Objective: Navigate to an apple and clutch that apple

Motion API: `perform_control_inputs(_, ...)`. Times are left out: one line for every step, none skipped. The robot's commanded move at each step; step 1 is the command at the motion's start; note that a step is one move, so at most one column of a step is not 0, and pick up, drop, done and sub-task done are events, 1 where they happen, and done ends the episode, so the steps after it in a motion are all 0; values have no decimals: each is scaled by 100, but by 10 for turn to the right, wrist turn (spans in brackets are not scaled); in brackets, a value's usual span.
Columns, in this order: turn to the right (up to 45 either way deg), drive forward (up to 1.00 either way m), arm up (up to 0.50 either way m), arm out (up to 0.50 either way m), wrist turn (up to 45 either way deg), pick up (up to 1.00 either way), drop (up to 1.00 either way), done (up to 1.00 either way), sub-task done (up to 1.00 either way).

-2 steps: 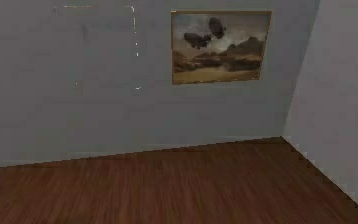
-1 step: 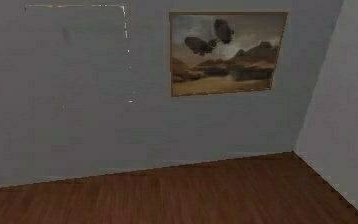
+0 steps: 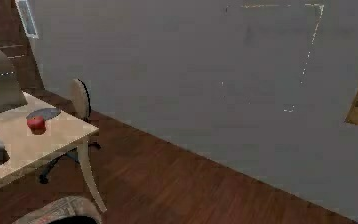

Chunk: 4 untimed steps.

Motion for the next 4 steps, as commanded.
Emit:
perform_control_inputs(-450,0,0,0,0,0,0,0,0)
perform_control_inputs(-450,0,0,0,0,0,0,0,0)
perform_control_inputs(-360,0,0,0,0,0,0,0,0)
perform_control_inputs(-30,0,0,0,0,0,0,0,0)
